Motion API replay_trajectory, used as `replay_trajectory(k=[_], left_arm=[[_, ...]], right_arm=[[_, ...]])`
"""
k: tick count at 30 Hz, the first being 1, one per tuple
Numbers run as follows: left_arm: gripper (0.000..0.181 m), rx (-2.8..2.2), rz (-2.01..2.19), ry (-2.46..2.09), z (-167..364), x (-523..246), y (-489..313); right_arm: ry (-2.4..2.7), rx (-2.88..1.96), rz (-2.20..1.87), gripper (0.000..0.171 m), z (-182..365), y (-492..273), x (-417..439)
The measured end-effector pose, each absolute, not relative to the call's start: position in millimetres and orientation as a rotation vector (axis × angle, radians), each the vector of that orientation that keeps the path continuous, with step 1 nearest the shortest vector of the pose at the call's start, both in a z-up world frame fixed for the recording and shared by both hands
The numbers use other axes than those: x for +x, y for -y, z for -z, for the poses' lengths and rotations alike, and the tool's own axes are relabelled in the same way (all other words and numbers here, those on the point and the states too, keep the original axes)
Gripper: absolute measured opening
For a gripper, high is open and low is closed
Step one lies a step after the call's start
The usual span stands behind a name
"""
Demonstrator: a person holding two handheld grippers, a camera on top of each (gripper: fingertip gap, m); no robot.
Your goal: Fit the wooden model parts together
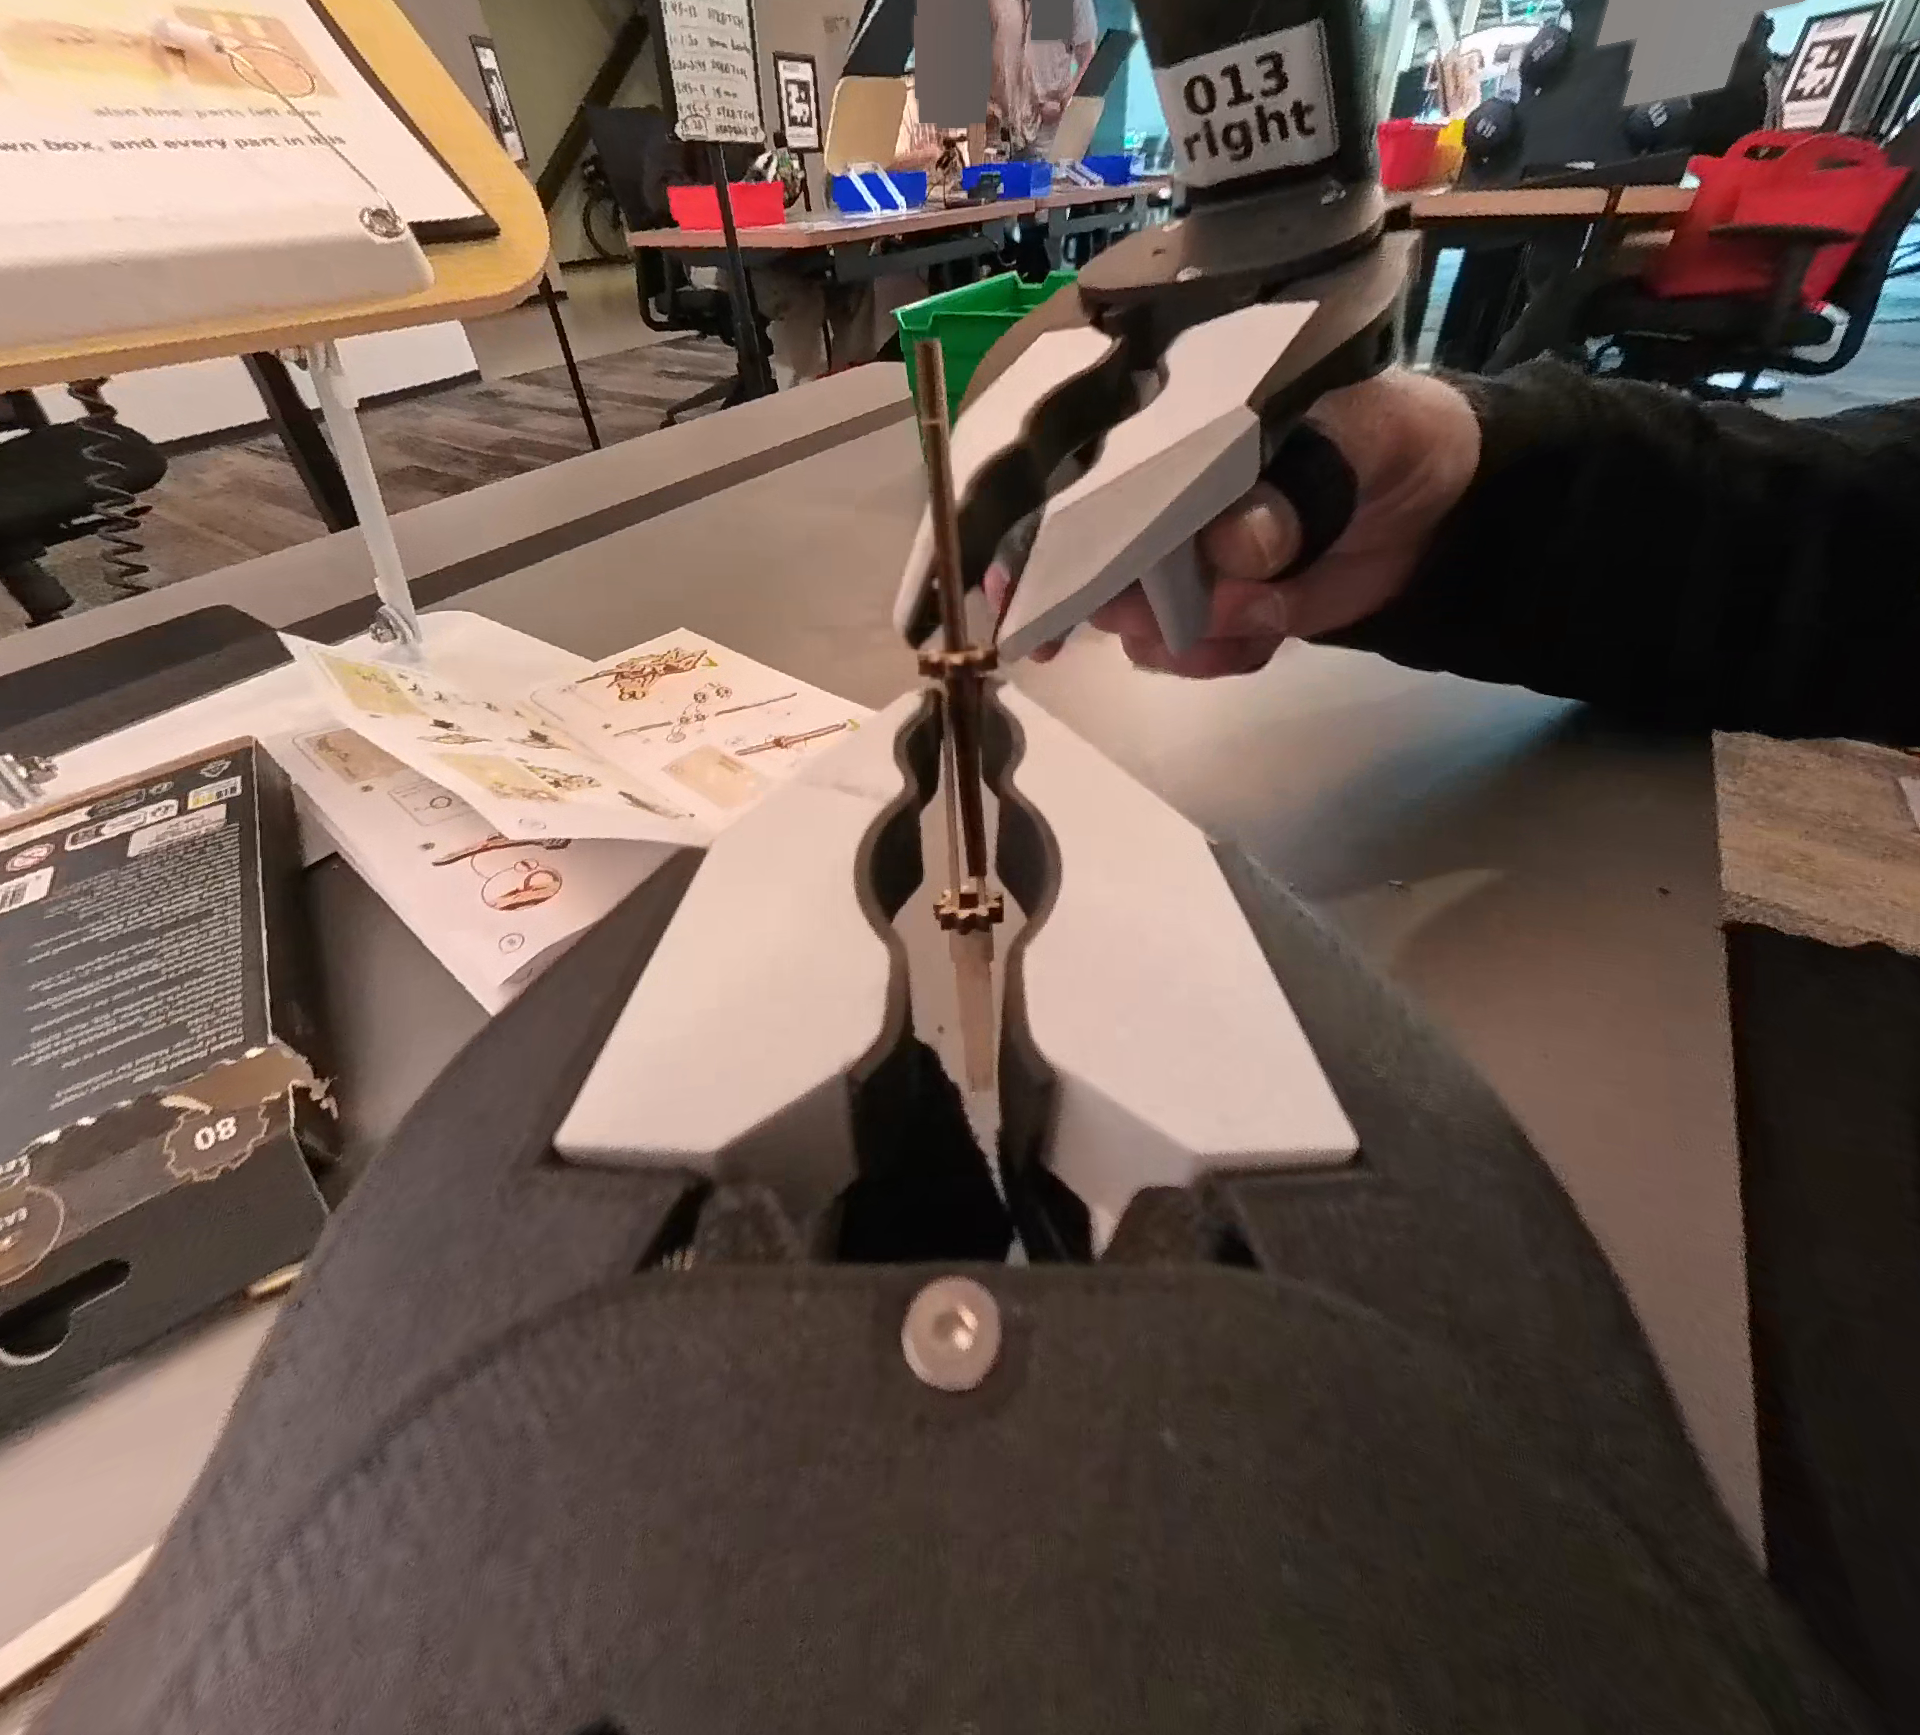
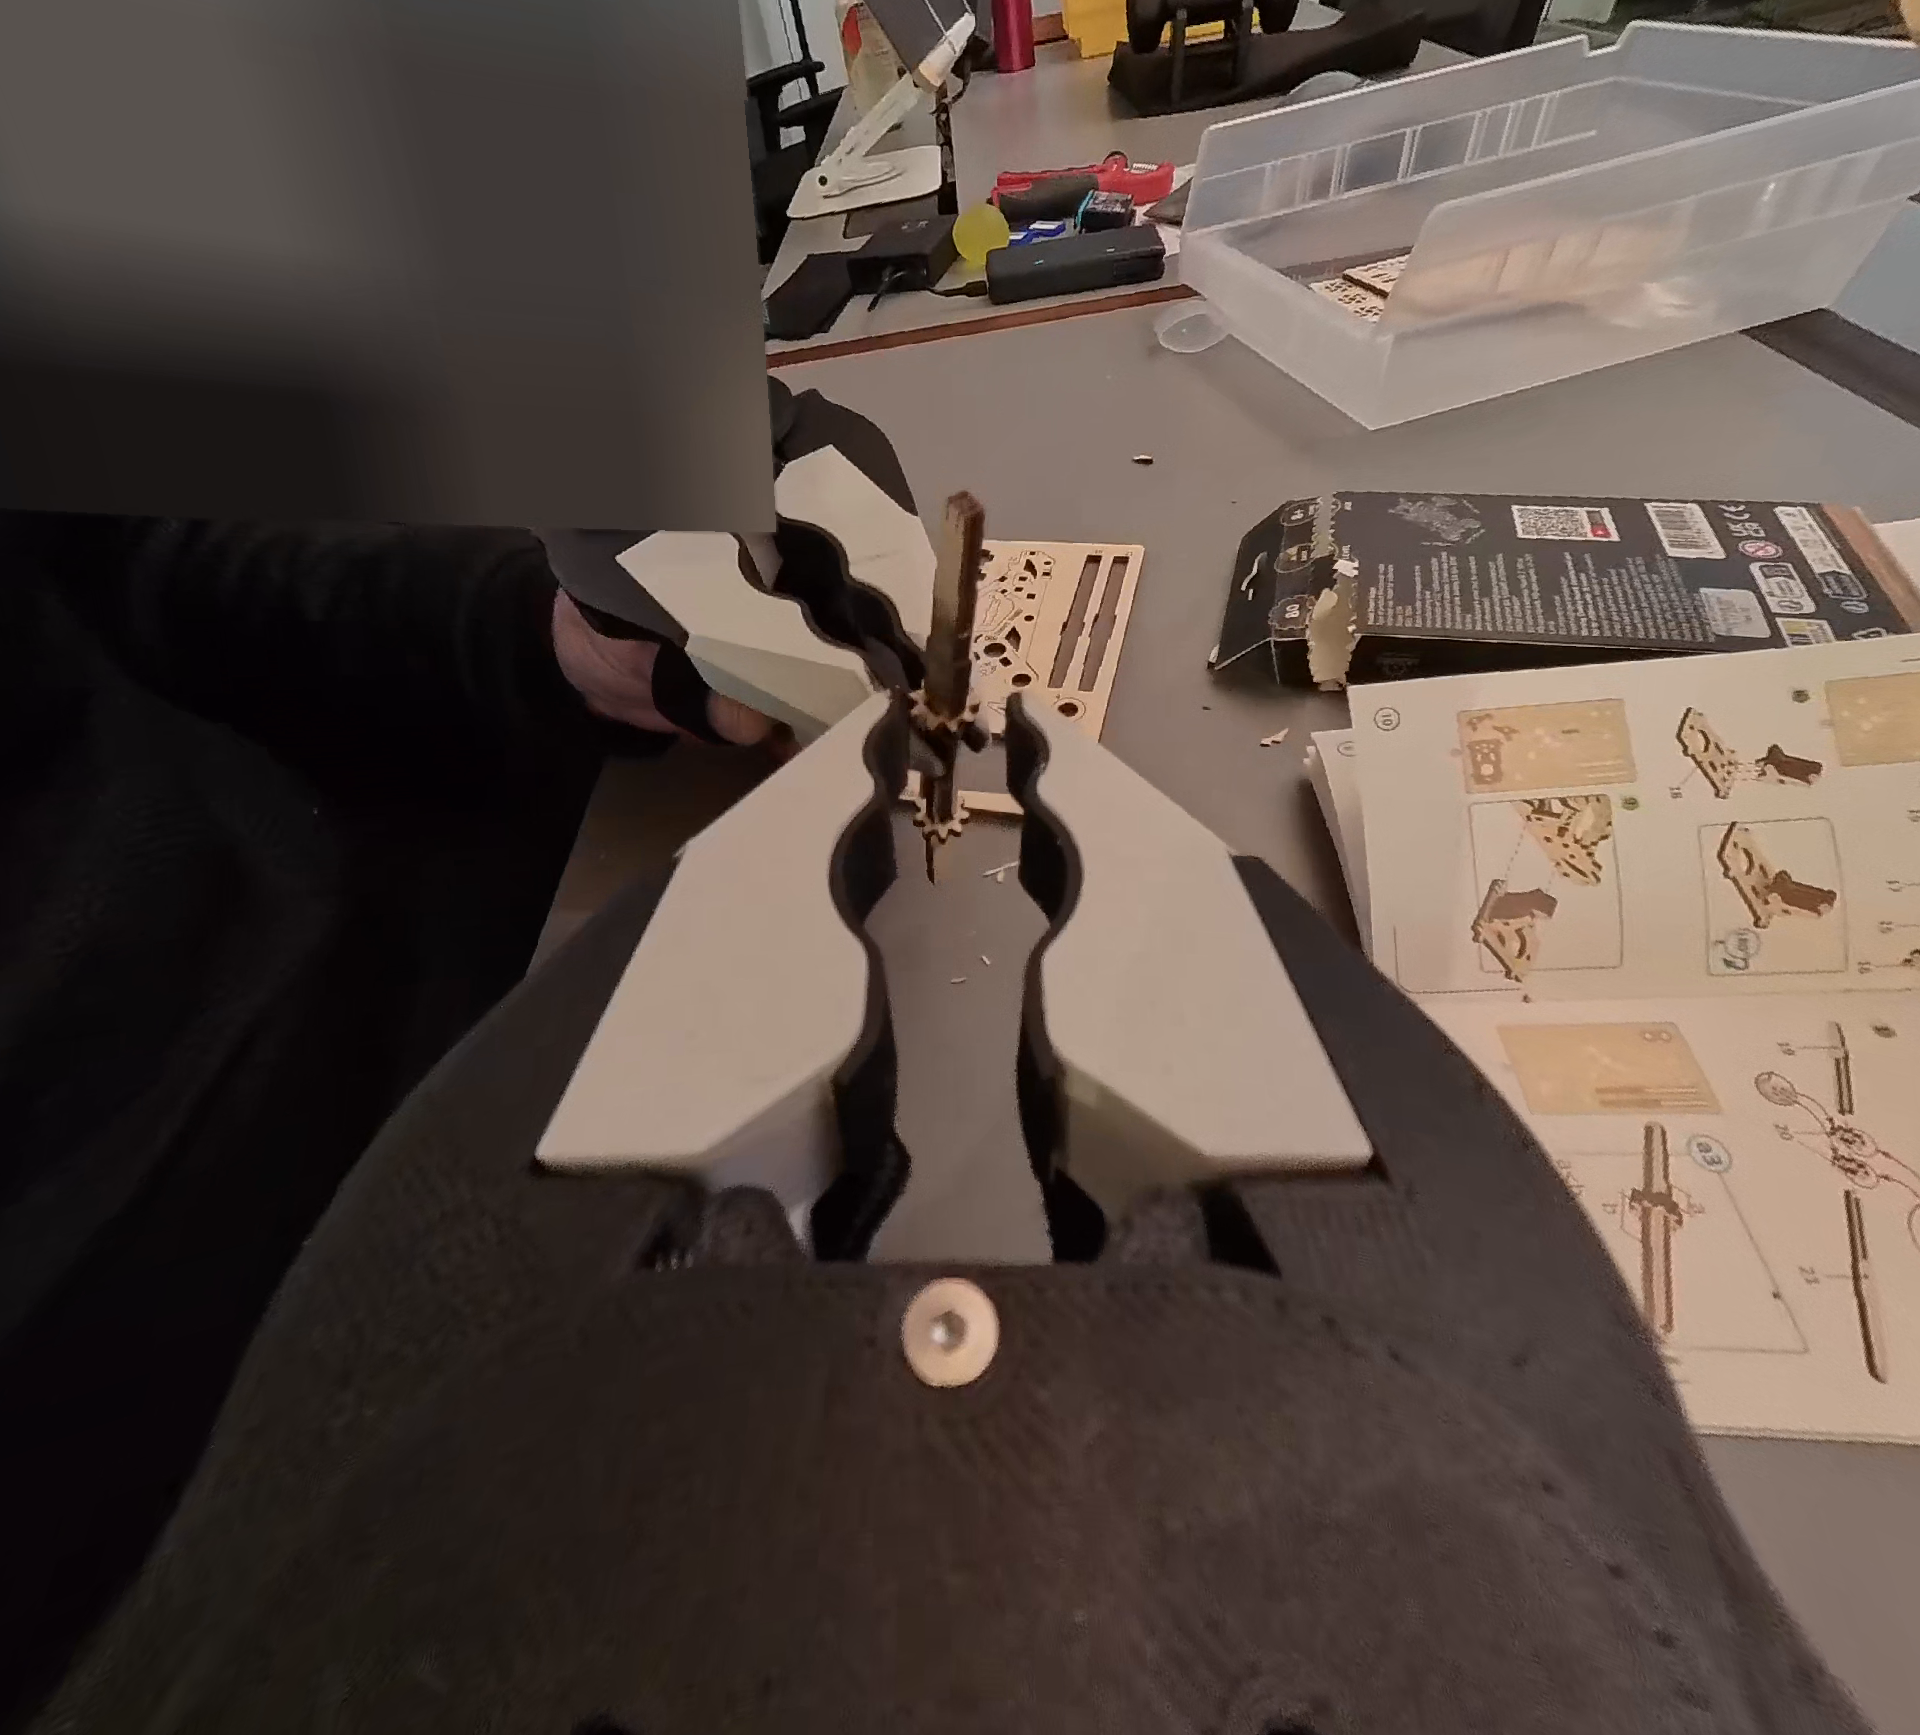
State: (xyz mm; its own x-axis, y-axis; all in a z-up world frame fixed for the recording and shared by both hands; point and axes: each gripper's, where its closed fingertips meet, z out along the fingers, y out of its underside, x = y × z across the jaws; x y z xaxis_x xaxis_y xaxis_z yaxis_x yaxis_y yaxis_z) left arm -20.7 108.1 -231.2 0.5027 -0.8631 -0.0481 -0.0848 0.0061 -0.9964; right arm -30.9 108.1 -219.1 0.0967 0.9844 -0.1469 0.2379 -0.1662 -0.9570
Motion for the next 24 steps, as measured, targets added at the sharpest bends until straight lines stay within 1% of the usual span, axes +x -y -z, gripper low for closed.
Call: replay_trajectory(k=[4, 6, 11, 14, 19, 24], left_arm=[[0.005, -1.468, 0.741, -0.902, 234.8, -19.1, -107.7], [0.005, -1.476, 0.737, -0.909, 236.3, -17.9, -108.1], [0.006, -1.468, 0.755, -0.905, 234.0, -13.0, -110.3], [0.014, -1.485, 0.718, -0.957, 239.5, -6.9, -112.3], [0.019, -1.484, 0.714, -0.949, 236.0, -11.1, -117.4], [0.016, -1.490, 0.729, -0.949, 234.9, -14.1, -120.7]], right_arm=[[1.245, -1.549, -1.159, 0.015, 221.8, -108.8, -32.2], [1.248, -1.541, -1.176, 0.010, 222.5, -106.3, -34.1], [1.239, -1.530, -1.155, 0.010, 219.0, -109.6, -31.7], [1.237, -1.540, -1.130, 0.010, 218.6, -113.4, -27.7], [1.229, -1.562, -1.114, 0.010, 224.7, -119.1, -23.4], [1.215, -1.571, -1.116, 0.009, 228.4, -121.9, -22.7]])
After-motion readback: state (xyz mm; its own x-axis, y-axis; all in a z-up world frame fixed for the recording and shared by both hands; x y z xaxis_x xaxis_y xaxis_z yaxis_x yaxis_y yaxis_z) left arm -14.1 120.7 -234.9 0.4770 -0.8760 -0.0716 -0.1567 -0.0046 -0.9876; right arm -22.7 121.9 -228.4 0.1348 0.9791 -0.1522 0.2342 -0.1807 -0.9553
